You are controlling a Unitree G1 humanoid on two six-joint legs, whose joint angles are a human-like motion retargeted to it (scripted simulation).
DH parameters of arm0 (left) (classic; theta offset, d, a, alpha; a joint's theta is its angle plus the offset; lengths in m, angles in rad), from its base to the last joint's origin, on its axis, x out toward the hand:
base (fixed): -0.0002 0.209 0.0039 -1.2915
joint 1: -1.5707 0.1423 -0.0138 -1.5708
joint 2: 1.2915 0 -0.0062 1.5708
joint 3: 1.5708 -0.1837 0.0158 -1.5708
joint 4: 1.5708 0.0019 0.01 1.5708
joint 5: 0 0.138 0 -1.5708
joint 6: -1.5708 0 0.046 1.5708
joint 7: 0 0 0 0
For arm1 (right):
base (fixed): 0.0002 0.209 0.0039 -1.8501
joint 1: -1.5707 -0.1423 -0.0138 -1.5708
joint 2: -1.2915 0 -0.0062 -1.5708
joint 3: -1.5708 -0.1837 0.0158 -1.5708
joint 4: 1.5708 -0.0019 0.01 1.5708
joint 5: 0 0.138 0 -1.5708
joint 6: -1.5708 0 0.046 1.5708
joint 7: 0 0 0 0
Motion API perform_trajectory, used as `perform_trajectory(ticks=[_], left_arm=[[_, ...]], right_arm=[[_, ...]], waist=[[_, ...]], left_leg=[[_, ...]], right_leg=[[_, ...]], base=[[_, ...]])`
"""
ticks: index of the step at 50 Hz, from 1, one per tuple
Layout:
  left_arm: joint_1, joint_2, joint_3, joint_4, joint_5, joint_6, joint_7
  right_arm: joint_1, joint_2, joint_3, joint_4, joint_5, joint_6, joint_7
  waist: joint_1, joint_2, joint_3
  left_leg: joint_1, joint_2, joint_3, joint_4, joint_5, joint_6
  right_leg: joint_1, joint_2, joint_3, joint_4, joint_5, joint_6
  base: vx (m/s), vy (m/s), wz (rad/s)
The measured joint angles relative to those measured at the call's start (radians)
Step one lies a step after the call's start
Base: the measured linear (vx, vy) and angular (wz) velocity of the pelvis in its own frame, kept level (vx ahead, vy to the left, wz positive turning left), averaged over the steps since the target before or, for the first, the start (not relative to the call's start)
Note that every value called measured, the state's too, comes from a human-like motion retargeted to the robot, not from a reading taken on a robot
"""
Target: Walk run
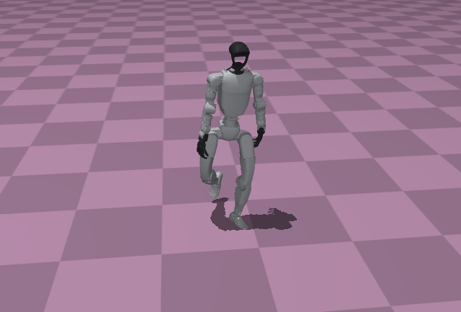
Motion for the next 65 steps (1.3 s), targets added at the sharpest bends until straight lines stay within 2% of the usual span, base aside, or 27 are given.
perform_trajectory(ticks=[2,5,8,10,12,15,17,18,20,23,25,27,29,32,35,38,40,45,47,48,50,53,55,58,60,63,65], left_arm=[[-0.072,0.017,-0.018,-0.034,-0.018,-0.014,0.027],[-0.176,0.049,-0.065,-0.093,-0.018,-0.046,0.040],[-0.265,0.081,-0.103,-0.170,-0.016,-0.084,0.014],[-0.317,0.103,-0.122,-0.229,-0.026,-0.109,-0.008],[-0.352,0.121,-0.137,-0.288,-0.051,-0.135,-0.015],[-0.367,0.124,-0.147,-0.359,-0.089,-0.177,0.000],[-0.341,0.102,-0.138,-0.375,-0.105,-0.201,0.024],[-0.318,0.087,-0.132,-0.376,-0.113,-0.206,0.035],[-0.250,0.062,-0.103,-0.361,-0.103,-0.203,0.031],[-0.130,0.006,-0.045,-0.276,-0.027,-0.179,0.040],[-0.071,-0.020,-0.015,-0.171,0.011,-0.163,0.078],[-0.052,-0.007,-0.019,-0.028,0.014,-0.161,0.117],[-0.020,0.003,-0.024,0.073,0.019,-0.144,0.132],[0.055,-0.004,0.036,0.127,0.042,-0.123,0.158],[0.146,-0.019,0.089,0.127,-0.005,-0.116,0.164],[0.200,-0.041,0.131,0.127,-0.068,-0.119,0.164],[0.218,-0.054,0.151,0.127,-0.087,-0.118,0.156],[0.211,-0.059,0.140,0.127,-0.058,-0.100,0.161],[0.192,-0.055,0.130,0.127,-0.034,-0.087,0.159],[0.185,-0.056,0.128,0.127,-0.020,-0.082,0.158],[0.159,-0.058,0.126,0.127,0.001,-0.076,0.138],[0.104,-0.058,0.130,0.086,-0.006,-0.071,0.084],[0.066,-0.052,0.106,0.031,-0.032,-0.072,0.053],[-0.023,-0.025,0.056,-0.050,-0.090,-0.090,0.051],[-0.079,-0.007,0.024,-0.097,-0.105,-0.101,0.073],[-0.159,0.028,-0.037,-0.172,-0.099,-0.129,0.065],[-0.204,0.051,-0.074,-0.226,-0.092,-0.151,0.040]], right_arm=[[0.027,0.006,-0.023,0.035,0.000,-0.001,-0.026],[0.080,0.002,-0.057,0.097,0.035,-0.015,-0.065],[0.120,-0.007,-0.090,0.186,0.034,0.001,-0.053],[0.153,-0.009,-0.105,0.203,0.021,0.053,-0.003],[0.182,-0.006,-0.123,0.203,0.009,0.102,0.041],[0.213,0.001,-0.146,0.203,0.008,0.119,0.091],[0.223,0.004,-0.166,0.203,0.013,0.123,0.107],[0.224,0.007,-0.179,0.203,0.014,0.125,0.106],[0.226,0.009,-0.182,0.203,0.026,0.122,0.105],[0.192,0.020,-0.189,0.203,0.063,0.118,0.109],[0.149,0.019,-0.170,0.203,0.086,0.096,0.119],[0.095,0.019,-0.139,0.177,0.105,0.069,0.127],[0.048,0.018,-0.109,0.122,0.110,0.049,0.108],[-0.025,0.015,-0.051,0.024,0.118,0.019,0.063],[-0.090,-0.002,0.004,-0.080,0.135,0.012,0.057],[-0.154,-0.010,0.021,-0.192,0.123,0.014,0.063],[-0.190,-0.011,0.036,-0.251,0.127,-0.004,0.063],[-0.216,-0.001,0.055,-0.301,0.190,-0.071,0.082],[-0.195,0.011,0.048,-0.271,0.189,-0.081,0.092],[-0.176,0.013,0.044,-0.246,0.181,-0.082,0.100],[-0.139,0.013,0.034,-0.171,0.137,-0.087,0.111],[-0.102,0.029,0.037,-0.022,0.076,-0.075,0.038],[-0.085,0.018,0.043,0.069,0.058,-0.050,0.024],[-0.053,0.001,0.020,0.111,0.001,-0.016,0.061],[-0.007,-0.006,-0.005,0.108,-0.014,-0.028,0.075],[0.065,-0.014,-0.062,0.105,0.028,-0.041,0.065],[0.104,-0.017,-0.100,0.117,0.064,-0.036,0.057]], waist=[[-0.060,-0.026,0.009],[-0.153,-0.053,0.004],[-0.218,-0.070,0.003],[-0.257,-0.088,0.012],[-0.284,-0.106,0.015],[-0.291,-0.124,0.000],[-0.279,-0.127,-0.017],[-0.284,-0.124,-0.030],[-0.298,-0.135,-0.049],[-0.325,-0.166,-0.048],[-0.286,-0.230,-0.043],[-0.273,-0.261,-0.025],[-0.231,-0.283,0.001],[-0.176,-0.256,0.024],[-0.100,-0.231,0.028],[-0.056,-0.183,0.040],[-0.022,-0.158,0.052],[0.016,-0.149,0.038],[0.013,-0.139,0.019],[0.028,-0.135,0.011],[0.061,-0.140,-0.005],[0.042,-0.100,-0.019],[0.030,-0.066,-0.017],[-0.018,-0.051,0.011],[-0.060,-0.062,0.018],[-0.117,-0.075,0.018],[-0.148,-0.085,0.016]], left_leg=[[0.080,-0.062,0.022,-0.101,0.021,-0.018],[0.161,-0.143,0.018,-0.201,0.028,-0.013],[0.241,-0.196,0.001,-0.262,0.006,-0.015],[0.303,-0.234,-0.045,-0.296,-0.014,-0.031],[0.370,-0.258,-0.053,-0.322,-0.042,-0.054],[0.434,-0.284,-0.092,-0.318,-0.077,-0.081],[0.462,-0.300,-0.131,-0.287,-0.054,-0.101],[0.473,-0.302,-0.147,-0.267,-0.017,-0.112],[0.511,-0.318,-0.124,-0.215,0.124,-0.136],[0.516,-0.262,0.051,-0.003,0.468,-0.066],[0.497,-0.251,0.213,0.196,0.573,0.015],[0.406,-0.185,0.233,0.416,0.460,0.059],[0.309,-0.126,0.273,0.560,0.347,0.090],[0.114,-0.106,0.196,0.597,0.270,0.034],[-0.046,-0.136,0.155,0.445,0.210,-0.004],[-0.159,-0.150,0.124,0.194,0.173,0.024],[-0.214,-0.181,0.062,0.004,0.174,0.013],[-0.283,-0.244,0.015,-0.205,0.135,-0.013],[-0.269,-0.247,0.041,-0.145,0.182,0.075],[-0.246,-0.228,0.081,-0.135,0.229,0.081],[-0.242,-0.197,0.036,-0.045,0.224,0.102],[-0.168,-0.122,0.016,0.027,0.108,0.095],[-0.090,-0.098,0.021,-0.013,0.087,0.093],[0.009,-0.124,0.011,-0.076,0.061,0.075],[0.075,-0.167,-0.003,-0.148,0.066,0.067],[0.147,-0.237,-0.046,-0.222,0.059,0.081],[0.190,-0.270,-0.074,-0.243,0.037,0.083]], right_leg=[[-0.160,-0.033,0.017,0.091,-0.064,0.030],[-0.333,-0.076,-0.035,0.026,-0.170,0.043],[-0.444,-0.123,-0.121,-0.215,-0.270,-0.006],[-0.503,-0.118,-0.124,-0.438,-0.321,-0.020],[-0.558,-0.093,-0.087,-0.639,-0.326,0.010],[-0.642,-0.060,0.023,-0.751,-0.333,0.050],[-0.637,-0.060,-0.014,-0.694,-0.333,-0.009],[-0.636,-0.058,-0.030,-0.658,-0.322,-0.059],[-0.613,-0.065,0.017,-0.599,-0.266,-0.090],[-0.536,-0.127,0.139,-0.500,-0.338,-0.090],[-0.430,-0.166,0.135,-0.522,-0.391,-0.094],[-0.332,-0.214,0.042,-0.543,-0.418,-0.079],[-0.247,-0.183,0.071,-0.598,-0.428,-0.067],[-0.113,-0.101,0.003,-0.722,-0.410,-0.058],[-0.036,-0.028,0.050,-0.791,-0.414,-0.046],[0.047,0.045,0.081,-0.832,-0.441,-0.028],[0.104,0.081,0.118,-0.847,-0.462,-0.011],[0.201,0.087,0.166,-0.829,-0.486,0.070],[0.236,0.097,0.178,-0.802,-0.438,0.112],[0.255,0.105,0.203,-0.780,-0.390,0.137],[0.268,0.082,0.197,-0.713,-0.211,0.176],[0.195,0.058,0.124,-0.457,0.081,0.165],[0.114,0.060,0.113,-0.253,0.138,0.144],[-0.087,-0.040,0.069,0.035,-0.060,0.066],[-0.217,-0.089,0.063,0.106,-0.124,0.058],[-0.342,-0.149,-0.004,0.012,-0.223,0.041],[-0.398,-0.191,-0.074,-0.121,-0.281,-0.003]], base=[[1.00,-0.03,0.79],[1.04,-0.08,1.31],[0.90,-0.18,1.16],[0.74,-0.22,1.07],[0.82,-0.28,0.86],[1.09,-0.39,0.37],[1.10,-0.32,0.12],[1.16,-0.30,0.22],[1.23,-0.32,0.36],[1.15,-0.32,0.45],[1.25,-0.47,-0.49],[0.95,-0.40,-0.08],[0.86,-0.31,-0.35],[0.80,-0.25,-0.61],[0.79,-0.19,-1.00],[0.95,-0.18,-0.79],[0.76,-0.09,-0.91],[0.92,-0.06,-0.37],[1.27,-0.03,-0.09],[1.34,-0.01,-0.59],[1.34,-0.01,-0.97],[0.93,-0.05,-0.60],[0.89,-0.02,-0.31],[0.75,-0.03,0.04],[0.67,-0.03,0.60],[0.75,-0.07,0.89],[0.70,-0.15,0.81]])
